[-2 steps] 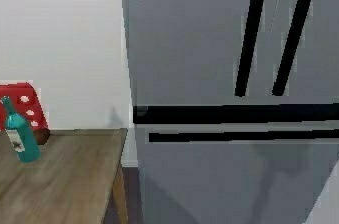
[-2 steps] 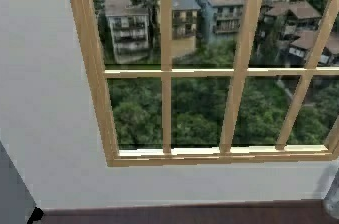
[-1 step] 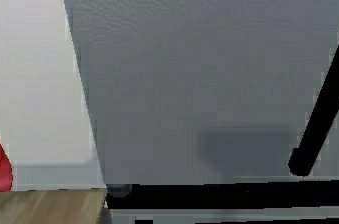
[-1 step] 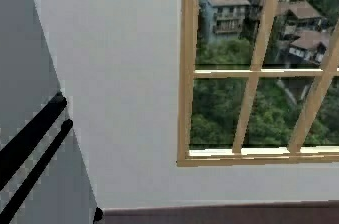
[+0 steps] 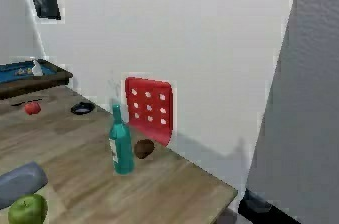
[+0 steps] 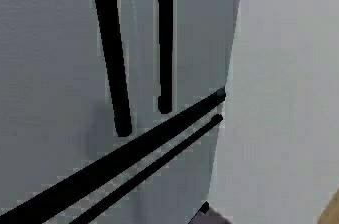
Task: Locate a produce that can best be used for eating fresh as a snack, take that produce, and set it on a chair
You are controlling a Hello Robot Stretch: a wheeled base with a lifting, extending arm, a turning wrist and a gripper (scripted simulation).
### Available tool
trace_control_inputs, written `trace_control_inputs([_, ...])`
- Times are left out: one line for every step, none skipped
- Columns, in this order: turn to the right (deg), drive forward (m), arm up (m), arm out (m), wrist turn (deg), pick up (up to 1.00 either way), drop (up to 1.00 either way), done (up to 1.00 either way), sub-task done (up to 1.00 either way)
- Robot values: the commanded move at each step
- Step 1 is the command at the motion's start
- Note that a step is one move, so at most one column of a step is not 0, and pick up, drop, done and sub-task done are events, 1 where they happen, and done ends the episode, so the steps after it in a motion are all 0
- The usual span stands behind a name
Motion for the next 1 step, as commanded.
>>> trace_control_inputs([-45.0,0.00,0.00,0.00,0.0,0.00,0.00,0.00,0.00])
